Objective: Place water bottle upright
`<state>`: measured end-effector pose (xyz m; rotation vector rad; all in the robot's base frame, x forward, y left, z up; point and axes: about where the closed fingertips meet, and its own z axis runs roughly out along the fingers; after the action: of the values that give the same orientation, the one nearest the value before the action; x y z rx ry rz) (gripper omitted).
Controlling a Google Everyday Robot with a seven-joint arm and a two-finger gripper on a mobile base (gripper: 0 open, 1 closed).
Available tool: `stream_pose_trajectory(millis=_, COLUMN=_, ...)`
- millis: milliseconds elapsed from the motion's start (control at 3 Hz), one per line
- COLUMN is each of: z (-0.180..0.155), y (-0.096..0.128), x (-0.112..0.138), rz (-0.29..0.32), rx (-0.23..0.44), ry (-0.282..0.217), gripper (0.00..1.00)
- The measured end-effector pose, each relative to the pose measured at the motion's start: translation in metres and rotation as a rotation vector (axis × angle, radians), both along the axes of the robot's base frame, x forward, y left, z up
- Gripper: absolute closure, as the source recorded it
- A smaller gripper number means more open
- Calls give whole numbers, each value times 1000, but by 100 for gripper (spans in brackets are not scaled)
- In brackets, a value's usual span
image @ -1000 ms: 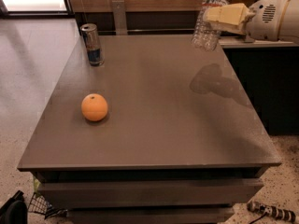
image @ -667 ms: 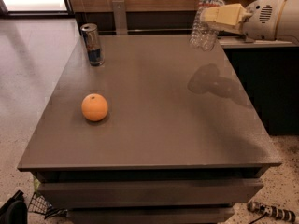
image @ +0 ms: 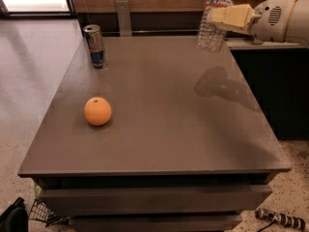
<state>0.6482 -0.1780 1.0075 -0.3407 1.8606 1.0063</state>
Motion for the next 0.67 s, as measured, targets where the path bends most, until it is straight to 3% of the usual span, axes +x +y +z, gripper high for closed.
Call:
stream_pose_trajectory(millis=333, z=4, y=-7, x=5, rz=40, rx=80, ry=-197, gripper=100)
stream_pose_trajectory(millis=667, z=5, y=2, x=-2, rz=123, rx=48, ry=-410, gripper=100)
